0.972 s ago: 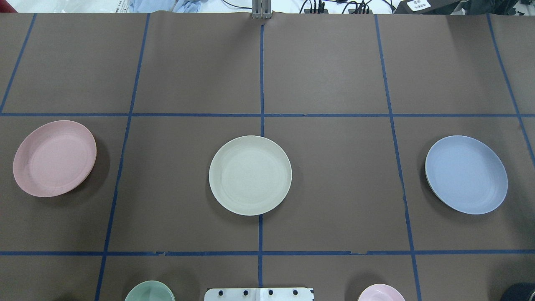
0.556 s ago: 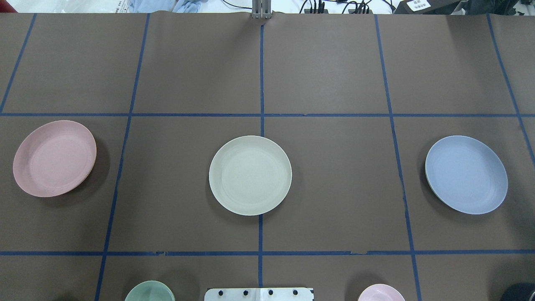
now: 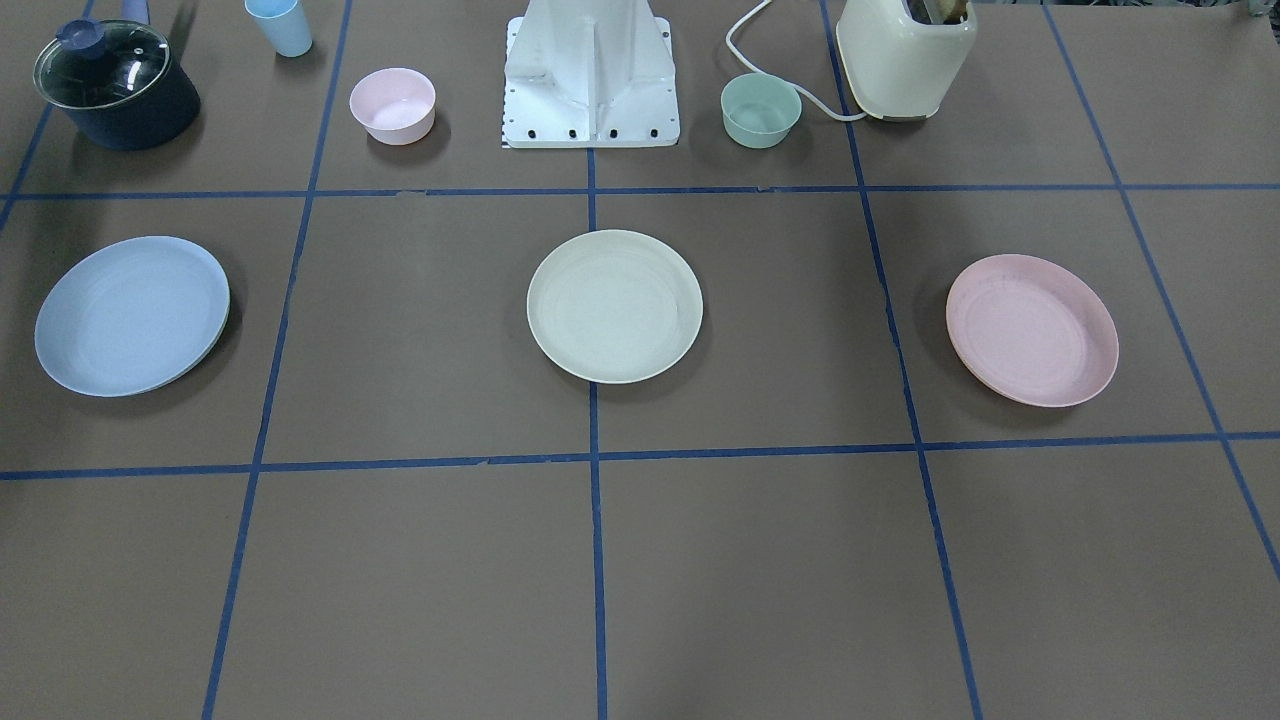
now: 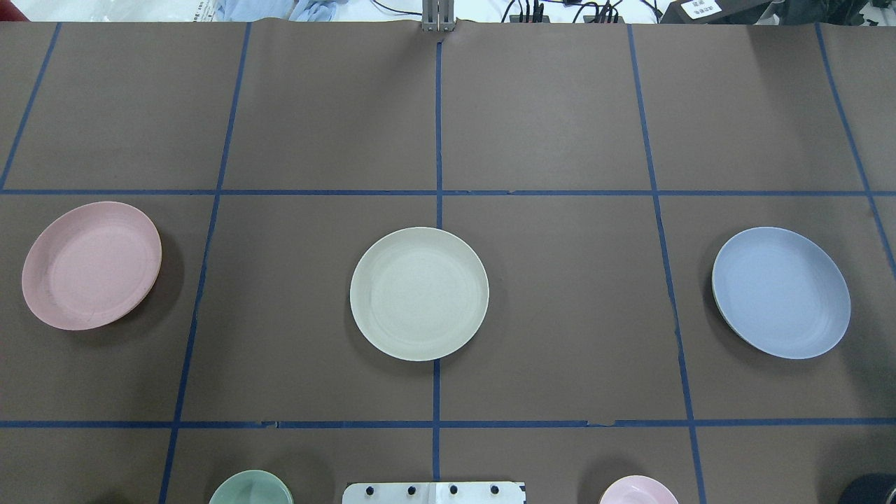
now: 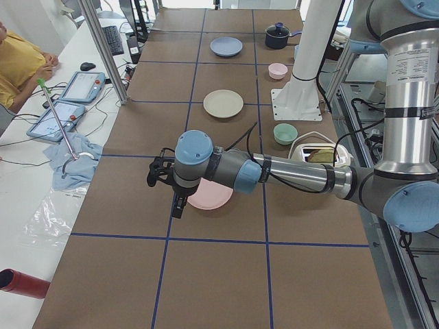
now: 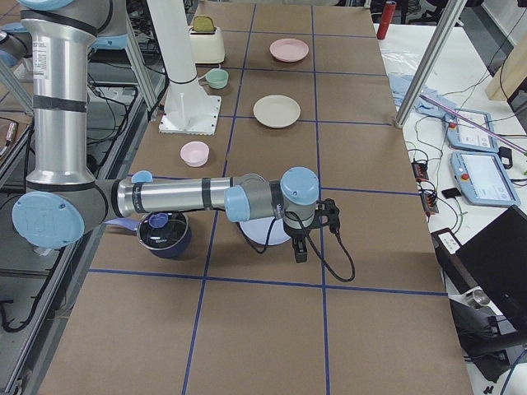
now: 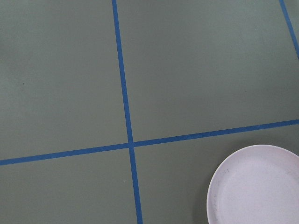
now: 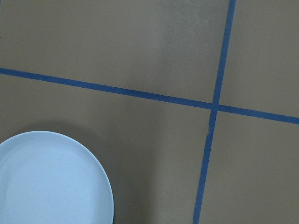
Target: Stack three plates with pink and blue
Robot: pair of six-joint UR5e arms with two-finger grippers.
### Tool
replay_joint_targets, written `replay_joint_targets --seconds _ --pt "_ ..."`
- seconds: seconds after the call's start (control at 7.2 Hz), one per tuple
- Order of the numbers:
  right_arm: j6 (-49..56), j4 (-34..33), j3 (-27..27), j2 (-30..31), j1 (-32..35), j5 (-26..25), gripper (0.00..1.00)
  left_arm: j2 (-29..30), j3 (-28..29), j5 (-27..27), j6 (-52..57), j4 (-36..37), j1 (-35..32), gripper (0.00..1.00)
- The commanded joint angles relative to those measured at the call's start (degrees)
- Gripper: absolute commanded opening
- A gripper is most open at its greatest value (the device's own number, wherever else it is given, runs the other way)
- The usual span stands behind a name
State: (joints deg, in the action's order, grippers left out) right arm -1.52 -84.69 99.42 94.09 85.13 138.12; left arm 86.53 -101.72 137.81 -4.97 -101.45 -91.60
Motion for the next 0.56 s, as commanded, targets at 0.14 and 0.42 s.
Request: replay_joint_targets --seconds 0.14,0.42 --pt "0.0 0.1 0.1 0.0 -1.3 0.5 1.00 0.0 0.3 0.1 -0.2 0.0 0.4 1.00" --pt "-0.3 3.2 -0.5 0.1 -3.7 0.0 1.00 0.0 0.6 0.0 -0.3 -0.1 4.0 1.00"
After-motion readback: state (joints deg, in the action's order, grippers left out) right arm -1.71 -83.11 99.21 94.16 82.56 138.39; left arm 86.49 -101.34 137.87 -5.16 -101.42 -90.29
